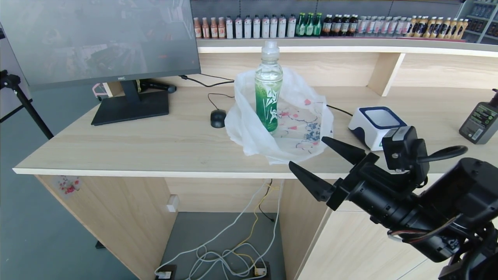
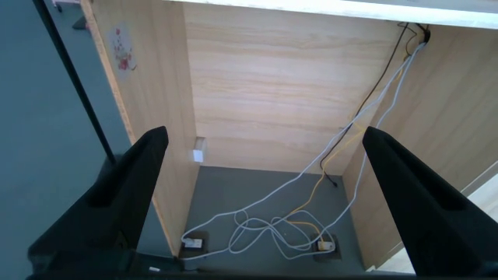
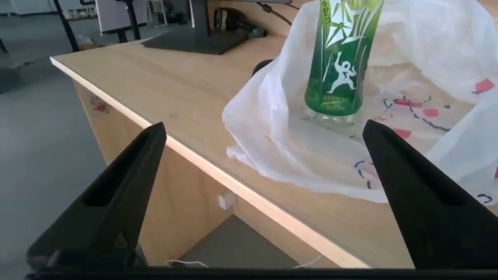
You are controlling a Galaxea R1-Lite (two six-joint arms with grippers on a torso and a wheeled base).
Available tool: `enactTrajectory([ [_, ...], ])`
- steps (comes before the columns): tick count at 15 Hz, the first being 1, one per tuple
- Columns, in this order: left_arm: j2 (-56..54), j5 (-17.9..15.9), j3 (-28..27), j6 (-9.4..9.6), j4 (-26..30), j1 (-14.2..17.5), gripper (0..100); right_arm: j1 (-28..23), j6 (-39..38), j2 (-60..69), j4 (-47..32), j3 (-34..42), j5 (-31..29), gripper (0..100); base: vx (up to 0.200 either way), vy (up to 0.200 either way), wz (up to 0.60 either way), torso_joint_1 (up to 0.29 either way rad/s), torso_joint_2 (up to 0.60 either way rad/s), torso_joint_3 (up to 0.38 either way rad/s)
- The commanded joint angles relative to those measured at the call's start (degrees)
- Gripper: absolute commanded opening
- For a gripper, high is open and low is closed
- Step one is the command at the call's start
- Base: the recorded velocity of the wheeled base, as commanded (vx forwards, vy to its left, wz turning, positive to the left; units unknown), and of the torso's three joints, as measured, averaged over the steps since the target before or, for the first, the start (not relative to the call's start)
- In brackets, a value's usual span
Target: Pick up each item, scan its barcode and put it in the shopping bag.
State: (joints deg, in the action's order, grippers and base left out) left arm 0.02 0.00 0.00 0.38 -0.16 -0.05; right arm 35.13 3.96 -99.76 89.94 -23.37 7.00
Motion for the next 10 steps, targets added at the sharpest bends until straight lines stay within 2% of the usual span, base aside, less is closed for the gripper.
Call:
enactTrajectory([
  [1,0.0,0.0,0.0,-0.03,0.0,0.0,100,0.1,0.1,2.2,0.1,1.0,0.0,100,0.000,0.000,0.00,0.000,0.00,0.000],
  [4,0.0,0.0,0.0,-0.55,0.0,0.0,100,0.1,0.1,3.1,0.1,2.5,0.0,100,0.000,0.000,0.00,0.000,0.00,0.000],
  [10,0.0,0.0,0.0,-0.64,0.0,0.0,100,0.0,0.2,4.8,0.1,3.5,0.0,100,0.000,-0.200,0.00,0.002,0.00,0.005],
])
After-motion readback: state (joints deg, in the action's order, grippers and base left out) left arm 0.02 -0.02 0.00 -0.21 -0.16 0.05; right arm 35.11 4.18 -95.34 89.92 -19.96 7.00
